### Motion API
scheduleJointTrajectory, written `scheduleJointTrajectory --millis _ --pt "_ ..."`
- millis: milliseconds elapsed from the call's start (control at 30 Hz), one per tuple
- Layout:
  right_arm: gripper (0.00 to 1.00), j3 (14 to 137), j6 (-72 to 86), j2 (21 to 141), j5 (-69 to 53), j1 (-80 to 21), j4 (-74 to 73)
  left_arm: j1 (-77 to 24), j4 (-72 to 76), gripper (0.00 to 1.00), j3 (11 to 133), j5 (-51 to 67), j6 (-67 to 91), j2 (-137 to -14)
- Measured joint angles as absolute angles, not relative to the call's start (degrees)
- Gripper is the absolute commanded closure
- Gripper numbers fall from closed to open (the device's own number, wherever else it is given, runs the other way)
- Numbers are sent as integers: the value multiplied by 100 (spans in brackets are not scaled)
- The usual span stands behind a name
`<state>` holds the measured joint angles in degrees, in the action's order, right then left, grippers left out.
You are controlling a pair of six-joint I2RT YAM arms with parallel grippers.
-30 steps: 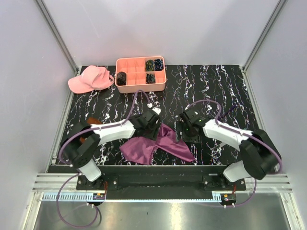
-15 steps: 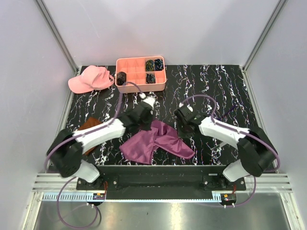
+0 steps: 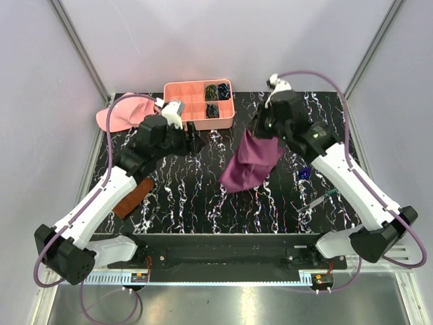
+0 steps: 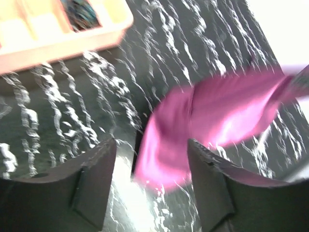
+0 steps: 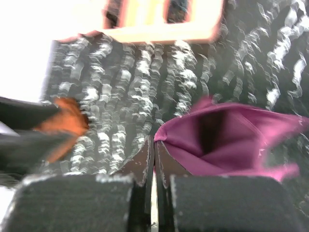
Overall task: Fold the napkin into a case and place the utensils inside
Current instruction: Place the crumpled napkin at the center of the board, then pick up the crumpled napkin from the center of the board.
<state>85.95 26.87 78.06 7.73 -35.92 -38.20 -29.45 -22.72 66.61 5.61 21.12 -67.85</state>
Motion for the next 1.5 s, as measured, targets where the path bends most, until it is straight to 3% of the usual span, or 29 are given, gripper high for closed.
scheduleJointTrajectory --millis 300,433,467,500,600,700,867,1200,1500 --pt "100 11526 2805 8586 -550 -3583 -4049 -2947 -2311 23 5992 897 2047 -5378" --pt "97 11867 2941 8807 -1194 -3638 -3983 -2947 -2338 18 6077 548 1979 -4705" --pt "90 11756 2971 8833 -1319 -3682 -3955 -2947 -2353 18 6106 467 1966 -4589" --pt "57 11526 3006 8849 -1428 -3765 -3887 -2945 -2353 16 6112 390 1951 -4497" --pt "19 10241 3166 8796 -1678 -4034 -3435 -2945 -2434 7 6114 248 1949 -4429" --pt "2 8556 3308 8794 -1728 -4244 -3096 -2945 -2497 10 6045 235 1968 -4600" --pt "0 7170 3282 8753 -1022 -4132 -3312 -2945 -2532 26 5682 550 2088 -5310" --pt "19 6853 2932 8600 106 -3437 -3190 -3822 -2486 20 4101 471 2689 -6311" --pt "20 6517 2930 9251 408 -3081 -3133 -4152 -2410 21 3634 -556 3538 -6429"
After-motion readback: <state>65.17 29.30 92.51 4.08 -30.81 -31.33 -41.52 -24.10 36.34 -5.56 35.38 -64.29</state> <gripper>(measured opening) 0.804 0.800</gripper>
